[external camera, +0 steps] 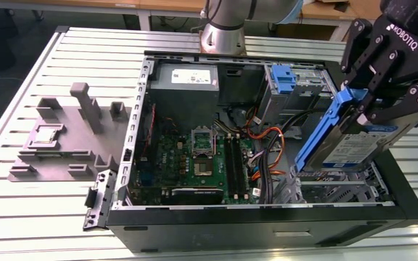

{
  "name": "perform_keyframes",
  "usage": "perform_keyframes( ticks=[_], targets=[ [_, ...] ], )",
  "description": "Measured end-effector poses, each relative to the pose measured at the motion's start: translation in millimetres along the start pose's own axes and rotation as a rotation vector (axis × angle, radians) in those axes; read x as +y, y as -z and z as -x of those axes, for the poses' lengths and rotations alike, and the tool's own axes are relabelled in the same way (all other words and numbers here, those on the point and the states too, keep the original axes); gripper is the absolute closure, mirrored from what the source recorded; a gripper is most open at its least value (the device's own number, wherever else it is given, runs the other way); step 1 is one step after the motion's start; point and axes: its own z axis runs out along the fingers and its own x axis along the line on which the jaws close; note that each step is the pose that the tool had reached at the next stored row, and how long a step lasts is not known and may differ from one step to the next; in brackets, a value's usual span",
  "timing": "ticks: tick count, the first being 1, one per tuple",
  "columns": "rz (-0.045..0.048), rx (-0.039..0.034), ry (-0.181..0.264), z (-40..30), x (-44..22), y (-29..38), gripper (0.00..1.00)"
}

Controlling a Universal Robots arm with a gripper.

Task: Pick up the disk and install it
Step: 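Insert the disk into the insertion slot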

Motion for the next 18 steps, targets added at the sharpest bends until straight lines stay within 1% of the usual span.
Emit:
perform_keyframes(
  ticks=[4,9,10,18],
  targets=[
    [0.0002,-0.0003,-0.007,-2.1,-1.8,-2.9,0.63],
    [0.0002,-0.0001,-0.009,-2.3,-2.6,-6.7,0.63],
    [0.0003,-0.0003,-0.01,-2.3,-2.8,-9.2,0.63],
    [0.0003,-0.0003,-0.013,-2.2,-3.4,-13.7,0.63]
  ],
)
